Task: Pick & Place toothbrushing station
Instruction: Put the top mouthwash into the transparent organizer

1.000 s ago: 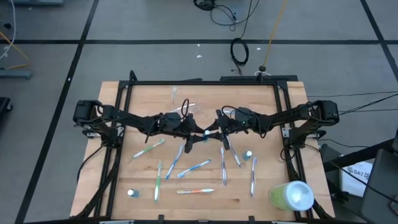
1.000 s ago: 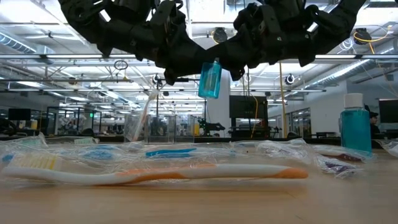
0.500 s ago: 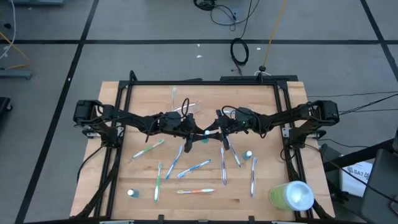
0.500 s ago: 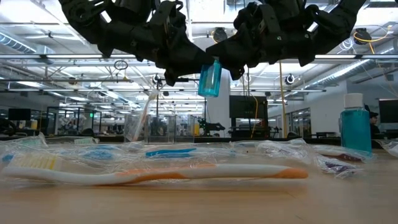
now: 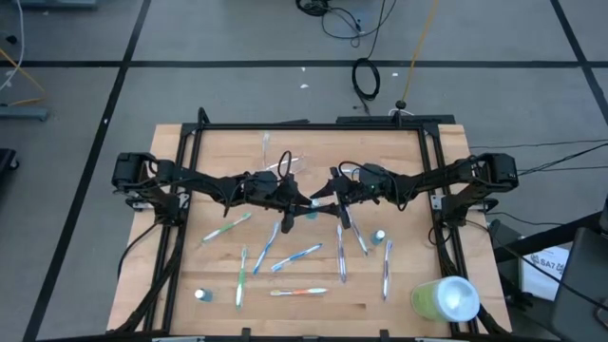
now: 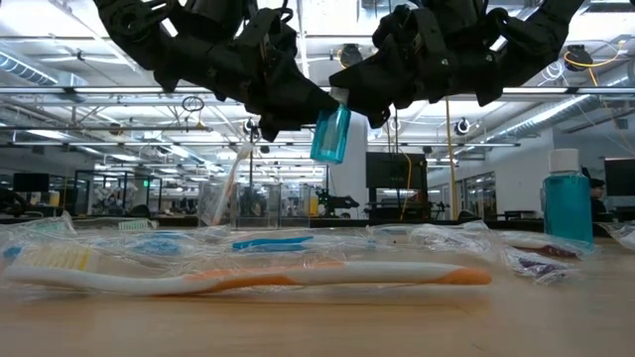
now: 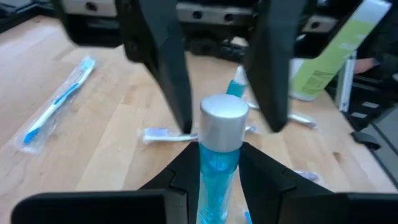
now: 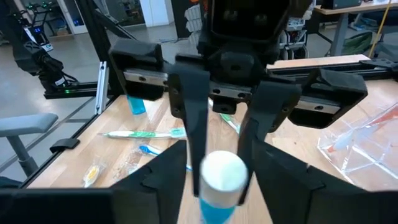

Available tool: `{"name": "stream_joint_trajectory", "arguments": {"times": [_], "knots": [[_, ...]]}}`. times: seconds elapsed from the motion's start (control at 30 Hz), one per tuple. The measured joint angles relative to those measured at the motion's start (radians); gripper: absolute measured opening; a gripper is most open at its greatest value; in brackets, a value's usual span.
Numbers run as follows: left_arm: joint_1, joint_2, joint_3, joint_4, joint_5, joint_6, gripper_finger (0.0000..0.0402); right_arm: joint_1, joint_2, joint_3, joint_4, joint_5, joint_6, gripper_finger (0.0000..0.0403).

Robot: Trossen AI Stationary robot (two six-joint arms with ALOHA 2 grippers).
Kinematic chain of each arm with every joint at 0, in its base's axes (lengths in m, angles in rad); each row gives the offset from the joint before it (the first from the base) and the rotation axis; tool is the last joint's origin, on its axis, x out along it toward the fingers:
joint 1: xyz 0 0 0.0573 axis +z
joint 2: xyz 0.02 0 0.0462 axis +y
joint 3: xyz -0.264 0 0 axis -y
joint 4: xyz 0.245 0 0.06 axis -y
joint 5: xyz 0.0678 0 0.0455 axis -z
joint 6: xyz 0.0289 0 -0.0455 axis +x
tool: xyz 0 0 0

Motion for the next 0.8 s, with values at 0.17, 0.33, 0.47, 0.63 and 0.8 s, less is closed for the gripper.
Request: {"name": "stream_joint_trajectory", "arguments": {"times": [0.17, 0.33, 0.47, 0.63, 0.8], "knots": [[0.007, 0.000, 0.000, -0.006, -0.008, 0.000, 0.0093, -0.017, -0.066, 0.000, -0.098, -0.004, 0.040, 0.0202], [0.024, -0.023, 0.000, -0.055, -0.008, 0.000, 0.0093, -0.041, -0.184, 0.000, -0.328, -0.002, 0.023, 0.0196], [0.045, -0.072, 0.000, -0.110, -0.022, 0.010, 0.0093, -0.040, -0.262, -0.040, -0.360, 0.000, 0.023, 0.0181], [0.070, -0.168, 0.000, -0.180, -0.124, 0.050, 0.0093, -0.047, -0.336, -0.156, -0.233, 0.007, 0.023, 0.0169], [0.096, -0.241, 0.000, -0.246, -0.297, 0.077, 0.0093, -0.075, -0.371, -0.283, -0.046, 0.095, 0.032, 0.0168]]}}
